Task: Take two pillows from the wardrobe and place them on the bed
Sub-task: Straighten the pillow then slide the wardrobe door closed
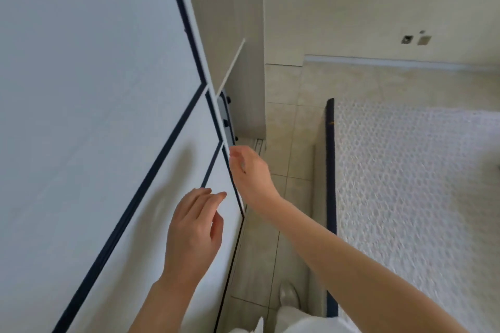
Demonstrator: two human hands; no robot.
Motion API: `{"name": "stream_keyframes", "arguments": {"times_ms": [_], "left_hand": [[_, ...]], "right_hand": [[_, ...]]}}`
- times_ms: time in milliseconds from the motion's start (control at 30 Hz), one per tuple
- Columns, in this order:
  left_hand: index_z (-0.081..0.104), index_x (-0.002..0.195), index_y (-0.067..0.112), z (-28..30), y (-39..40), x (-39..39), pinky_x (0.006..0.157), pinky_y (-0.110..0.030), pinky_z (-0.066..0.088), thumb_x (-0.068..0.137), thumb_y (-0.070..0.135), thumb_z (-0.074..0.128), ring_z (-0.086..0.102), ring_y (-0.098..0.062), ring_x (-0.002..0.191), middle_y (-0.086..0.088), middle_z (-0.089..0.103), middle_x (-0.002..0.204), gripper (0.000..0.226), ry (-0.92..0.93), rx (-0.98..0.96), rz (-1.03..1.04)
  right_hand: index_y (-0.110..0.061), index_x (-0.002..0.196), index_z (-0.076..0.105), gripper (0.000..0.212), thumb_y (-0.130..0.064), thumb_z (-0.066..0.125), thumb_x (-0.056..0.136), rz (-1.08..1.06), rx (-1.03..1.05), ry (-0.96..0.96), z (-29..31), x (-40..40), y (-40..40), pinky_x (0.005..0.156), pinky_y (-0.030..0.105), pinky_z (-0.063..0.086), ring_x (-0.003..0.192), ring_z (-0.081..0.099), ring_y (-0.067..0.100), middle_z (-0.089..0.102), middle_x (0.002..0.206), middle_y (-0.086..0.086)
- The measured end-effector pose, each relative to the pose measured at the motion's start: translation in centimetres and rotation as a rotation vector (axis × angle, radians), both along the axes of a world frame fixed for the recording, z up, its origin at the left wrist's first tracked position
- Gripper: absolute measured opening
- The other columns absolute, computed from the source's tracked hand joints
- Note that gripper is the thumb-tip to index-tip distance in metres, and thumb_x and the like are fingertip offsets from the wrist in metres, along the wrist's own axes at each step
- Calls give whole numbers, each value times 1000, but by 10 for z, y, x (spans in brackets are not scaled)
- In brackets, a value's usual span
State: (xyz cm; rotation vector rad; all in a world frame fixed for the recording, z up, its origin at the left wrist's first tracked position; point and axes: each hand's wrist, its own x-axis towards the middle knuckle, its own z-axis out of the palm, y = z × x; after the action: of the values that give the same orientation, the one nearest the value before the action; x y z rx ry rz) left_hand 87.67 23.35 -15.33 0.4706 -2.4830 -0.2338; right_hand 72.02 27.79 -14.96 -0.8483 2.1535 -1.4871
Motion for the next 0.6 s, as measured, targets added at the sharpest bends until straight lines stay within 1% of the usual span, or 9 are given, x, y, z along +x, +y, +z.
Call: {"name": "stream_keyframes", "arguments": {"times_ms": [100, 200, 233, 300, 367, 433, 500, 567, 600], "left_hand": [[71, 106, 2, 13, -9, -4, 109, -54, 38, 90, -3, 46, 58, -28, 115, -8, 72, 99, 30, 80, -160, 63], [73, 102, 6, 28, -15, -2, 115, -58, 26, 97, 0, 36, 54, -31, 122, -8, 72, 106, 38, 96, -285, 196], [73, 102, 8, 31, -16, 0, 116, -58, 21, 97, -1, 36, 52, -32, 126, -8, 72, 111, 38, 91, -327, 250], [71, 107, 11, 32, -15, 6, 117, -60, 12, 95, -3, 37, 45, -35, 135, -10, 66, 126, 38, 63, -395, 380], [63, 125, 14, 30, -14, 12, 117, -61, 5, 91, -2, 36, 32, -36, 144, -8, 50, 146, 46, -2, -406, 530], [43, 146, 16, 27, -14, 17, 118, -59, 2, 90, 6, 35, 18, -31, 150, -4, 30, 160, 58, -98, -410, 652], [27, 154, 16, 24, -15, 16, 118, -56, 0, 92, 12, 31, 12, -27, 151, -2, 19, 164, 62, -190, -453, 742], [21, 156, 17, 22, -16, 12, 119, -55, -3, 95, 18, 28, 8, -25, 152, 0, 14, 165, 61, -256, -502, 817], [20, 156, 18, 21, -17, 9, 119, -55, -4, 97, 21, 27, 6, -25, 152, 1, 13, 165, 60, -281, -525, 847]], "right_hand": [[-17, 132, 48, 38, -33, 36, 100, 96, -37, -20, 16, -12, -28, 85, 16, 39, 105, 51, 5, 54, 130, 0], [-16, 139, 41, 46, -37, 34, 100, 165, -46, -78, 25, -14, -51, 101, 30, 40, 122, 48, 14, 48, 140, 2], [-16, 143, 37, 50, -40, 33, 100, 183, -40, -105, 26, -13, -58, 104, 31, 38, 128, 45, 16, 43, 145, 3], [-17, 150, 23, 60, -47, 30, 99, 213, -35, -166, 28, -9, -71, 107, 28, 27, 138, 33, 19, 27, 156, 4], [-22, 153, 10, 67, -55, 27, 97, 233, -47, -225, 30, -2, -82, 102, 25, 16, 145, 18, 18, 11, 161, 2], [-26, 152, 6, 67, -57, 26, 97, 251, -84, -264, 33, 5, -90, 100, 26, 12, 147, 8, 20, 1, 162, 3], [-26, 151, 10, 60, -52, 25, 98, 269, -109, -266, 36, 13, -98, 107, 30, 10, 148, -1, 24, -7, 162, 6], [-23, 152, 1, 64, -50, 26, 99, 247, -108, -305, 37, 21, -104, 117, 41, 7, 148, -8, 24, -15, 161, 8], [-22, 152, -6, 69, -51, 26, 98, 228, -107, -330, 37, 24, -107, 119, 44, 6, 147, -11, 23, -17, 160, 7]]}}
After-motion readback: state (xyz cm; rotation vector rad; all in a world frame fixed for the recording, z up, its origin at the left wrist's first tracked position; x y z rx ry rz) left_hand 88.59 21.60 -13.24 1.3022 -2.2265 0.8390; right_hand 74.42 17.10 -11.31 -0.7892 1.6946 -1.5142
